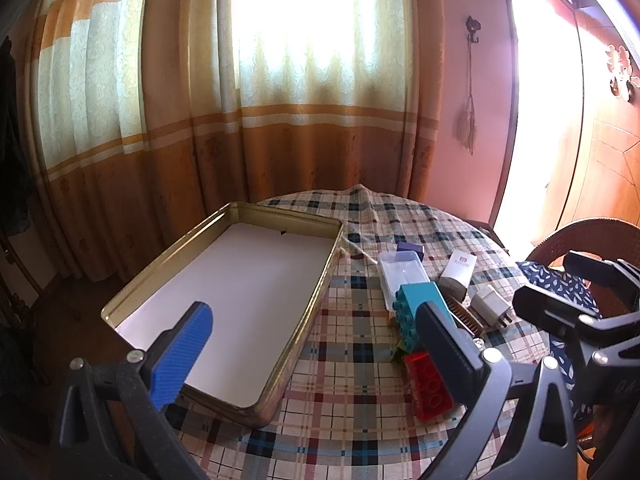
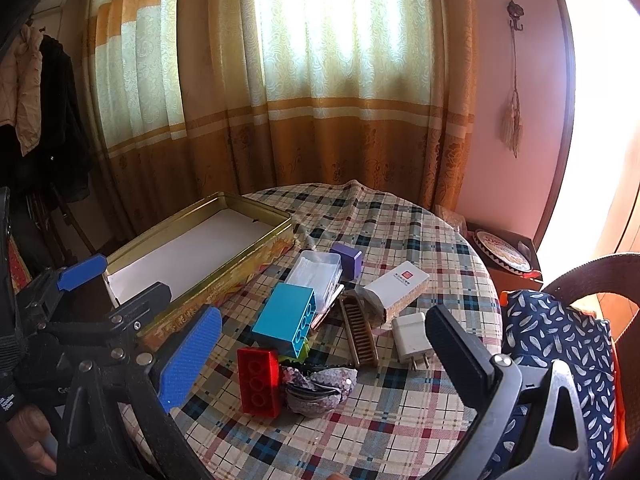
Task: Organize rigid objects
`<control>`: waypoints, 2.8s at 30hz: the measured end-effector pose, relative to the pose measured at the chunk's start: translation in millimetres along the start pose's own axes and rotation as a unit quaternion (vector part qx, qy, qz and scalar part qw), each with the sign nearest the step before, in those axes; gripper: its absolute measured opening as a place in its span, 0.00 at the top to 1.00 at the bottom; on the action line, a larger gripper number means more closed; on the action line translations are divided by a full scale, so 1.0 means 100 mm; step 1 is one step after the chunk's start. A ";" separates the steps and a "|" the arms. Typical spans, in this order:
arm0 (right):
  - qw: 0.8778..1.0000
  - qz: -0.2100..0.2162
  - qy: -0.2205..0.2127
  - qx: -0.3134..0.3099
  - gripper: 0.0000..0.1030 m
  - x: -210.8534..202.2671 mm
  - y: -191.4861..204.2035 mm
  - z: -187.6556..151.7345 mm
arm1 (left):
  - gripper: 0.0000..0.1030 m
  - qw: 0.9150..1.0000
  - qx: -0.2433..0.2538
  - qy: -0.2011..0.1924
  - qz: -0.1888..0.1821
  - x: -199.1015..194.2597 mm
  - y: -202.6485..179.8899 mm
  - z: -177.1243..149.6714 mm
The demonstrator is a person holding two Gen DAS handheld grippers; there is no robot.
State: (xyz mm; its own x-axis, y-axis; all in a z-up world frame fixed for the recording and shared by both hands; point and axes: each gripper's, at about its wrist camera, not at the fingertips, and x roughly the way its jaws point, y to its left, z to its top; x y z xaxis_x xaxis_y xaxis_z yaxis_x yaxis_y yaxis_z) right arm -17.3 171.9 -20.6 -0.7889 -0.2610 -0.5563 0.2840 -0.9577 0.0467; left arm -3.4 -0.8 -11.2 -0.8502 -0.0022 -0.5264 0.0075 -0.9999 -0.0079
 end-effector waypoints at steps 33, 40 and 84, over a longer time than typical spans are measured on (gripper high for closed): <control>0.997 -0.062 0.035 0.023 0.01 0.34 -0.64 -0.38 | 0.05 0.995 0.044 0.071 -0.059 0.40 -0.61 -0.43; 0.998 -0.053 0.046 0.010 0.01 0.45 -0.55 -0.47 | 0.29 0.990 0.063 0.096 -0.086 0.52 -0.78 -0.59; 0.996 0.031 0.038 -0.070 0.32 0.77 0.01 -0.72 | 0.71 0.995 0.033 0.060 -0.068 0.54 -0.31 -0.52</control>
State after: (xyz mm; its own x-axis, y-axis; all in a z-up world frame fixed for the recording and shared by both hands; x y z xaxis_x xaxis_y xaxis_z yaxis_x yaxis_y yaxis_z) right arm -38.7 159.5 -123.1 -0.7255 -0.3037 -0.6175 0.4080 -0.9125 -0.0306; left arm -21.8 30.2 -83.8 -0.7724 0.1316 -0.6213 -0.1421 -0.9893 -0.0328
